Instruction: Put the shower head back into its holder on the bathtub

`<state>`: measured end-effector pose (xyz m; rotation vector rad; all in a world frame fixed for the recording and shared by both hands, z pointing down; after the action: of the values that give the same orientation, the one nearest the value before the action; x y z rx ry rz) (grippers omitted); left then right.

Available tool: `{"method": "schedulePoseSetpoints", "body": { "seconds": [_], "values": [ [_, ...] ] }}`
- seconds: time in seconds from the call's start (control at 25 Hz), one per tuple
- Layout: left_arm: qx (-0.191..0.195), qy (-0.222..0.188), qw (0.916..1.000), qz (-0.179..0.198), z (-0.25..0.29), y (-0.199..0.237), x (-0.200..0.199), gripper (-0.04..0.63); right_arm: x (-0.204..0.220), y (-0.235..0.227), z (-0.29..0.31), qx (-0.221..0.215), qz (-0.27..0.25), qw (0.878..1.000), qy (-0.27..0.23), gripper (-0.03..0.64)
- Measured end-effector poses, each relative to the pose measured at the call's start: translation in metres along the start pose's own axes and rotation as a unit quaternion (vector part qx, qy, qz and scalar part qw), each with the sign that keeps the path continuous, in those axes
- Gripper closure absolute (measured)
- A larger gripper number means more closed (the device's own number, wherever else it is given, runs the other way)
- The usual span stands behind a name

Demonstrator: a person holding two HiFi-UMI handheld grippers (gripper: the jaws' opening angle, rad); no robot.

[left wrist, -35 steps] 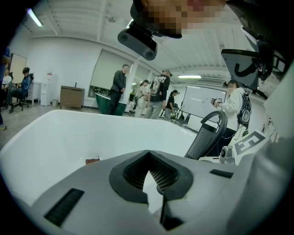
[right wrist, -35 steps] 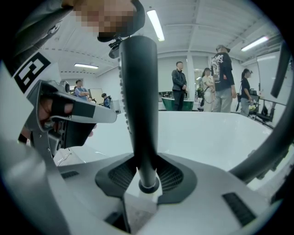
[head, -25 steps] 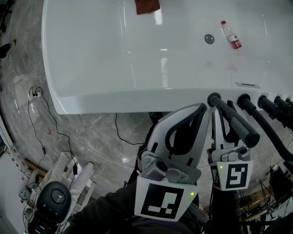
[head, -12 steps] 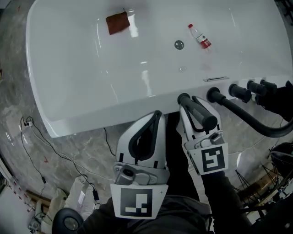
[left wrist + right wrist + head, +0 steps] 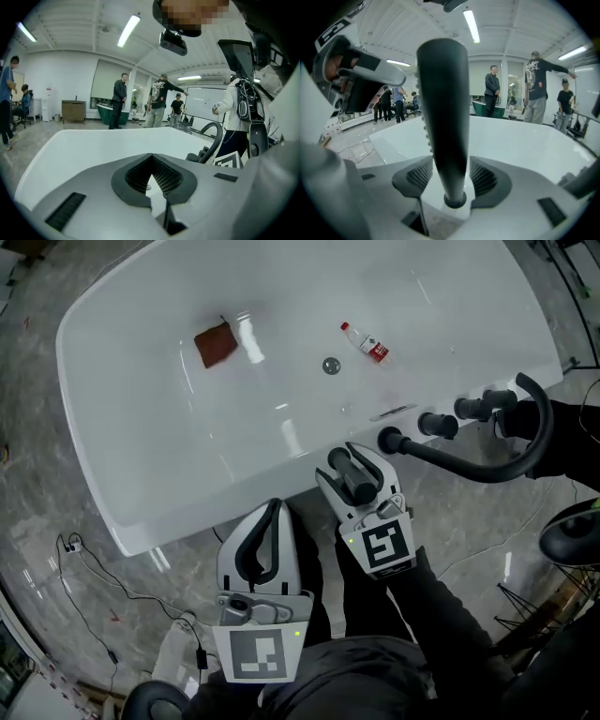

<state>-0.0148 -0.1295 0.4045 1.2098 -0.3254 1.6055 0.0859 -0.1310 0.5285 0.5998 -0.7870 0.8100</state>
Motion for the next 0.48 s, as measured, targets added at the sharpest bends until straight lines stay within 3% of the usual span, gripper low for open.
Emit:
{"method": "schedulePoseSetpoints", "body": {
  "seconds": [0.12,0.28,0.48],
  "values": [
    [0.008,0.014,0.9998,-0.007,-0.012,0.0,-0.005,0.592,0.005,0.004,-0.002,0.007,0.006,1.0,0.018,0.368],
    [0.007,-0.026,0.9995,0.013,-0.023,-0.002,-0.026,0.592,0.004,0.015,0.003,0.0,0.005,1.0,0.013,0.365],
    [0.011,-0.028,0.9994,0.017,-0.03,-0.017,-0.026,0.592,0.005,0.012,-0.006,0.005,-0.004,1.0,0.009,0.365]
  ]
}}
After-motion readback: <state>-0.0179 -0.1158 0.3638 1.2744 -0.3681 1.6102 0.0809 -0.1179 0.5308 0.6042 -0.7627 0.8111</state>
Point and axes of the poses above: the fingertips, and each gripper's own axes: z forward along the fingers, y to its left, x out of its underside, the point moved 2 cm from there along -z, backward along the fingers, and after that the axes turned 12 degrees about -z, right-handed, at the moved point
